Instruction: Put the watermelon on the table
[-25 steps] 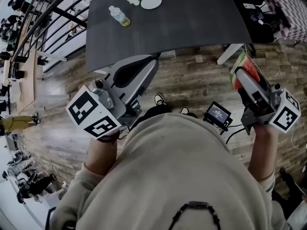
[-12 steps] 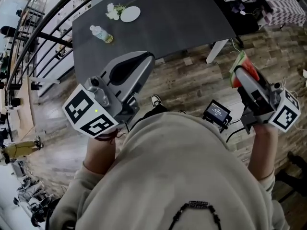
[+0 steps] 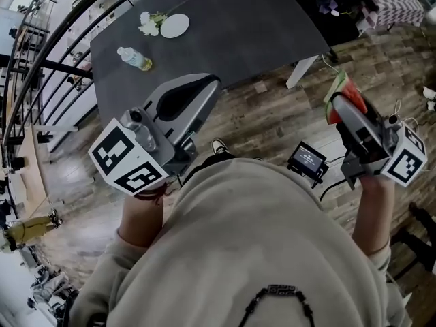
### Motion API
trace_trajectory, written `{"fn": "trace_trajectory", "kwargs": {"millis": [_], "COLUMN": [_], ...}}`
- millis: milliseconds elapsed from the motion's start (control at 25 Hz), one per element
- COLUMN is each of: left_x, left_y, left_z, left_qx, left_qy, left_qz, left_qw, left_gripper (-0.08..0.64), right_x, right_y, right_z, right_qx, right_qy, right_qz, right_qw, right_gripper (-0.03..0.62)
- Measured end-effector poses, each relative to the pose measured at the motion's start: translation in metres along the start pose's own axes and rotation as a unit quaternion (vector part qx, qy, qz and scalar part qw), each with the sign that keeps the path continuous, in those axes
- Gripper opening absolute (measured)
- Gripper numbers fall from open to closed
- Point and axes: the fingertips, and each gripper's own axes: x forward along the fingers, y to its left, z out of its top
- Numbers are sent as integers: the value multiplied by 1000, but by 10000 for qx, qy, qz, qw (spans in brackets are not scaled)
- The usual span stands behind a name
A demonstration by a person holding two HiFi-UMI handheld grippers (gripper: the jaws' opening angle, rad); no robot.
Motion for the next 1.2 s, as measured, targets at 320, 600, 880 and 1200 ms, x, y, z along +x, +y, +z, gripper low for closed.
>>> {"fn": "trace_trajectory", "kwargs": {"millis": [320,600,880,1200], "left_x": [-21,-47,-85,-145], "left_y": [55,117,171,225], "left_z": [3,3,1,-4], "left_qx": [-179,-381,-589,-799], "left_qy": [-39,216,331,144], "left_qz": [-68,-175,-111,372], "left_qw": [9998,9989,9977,9960], "left_gripper": [2,2,2,2], "right_x": [58,133,204,280], "right_y": [4,10,18,28], "right_z": [1,6,2,-7], "right_qx": [-143,-261,-294,-445], "right_qy": [182,397,583,866], "right_qz": [-100,-165,-181,39], "right_qw": [9997,9987,9977,9952], "right_gripper": [198,198,198,198]}}
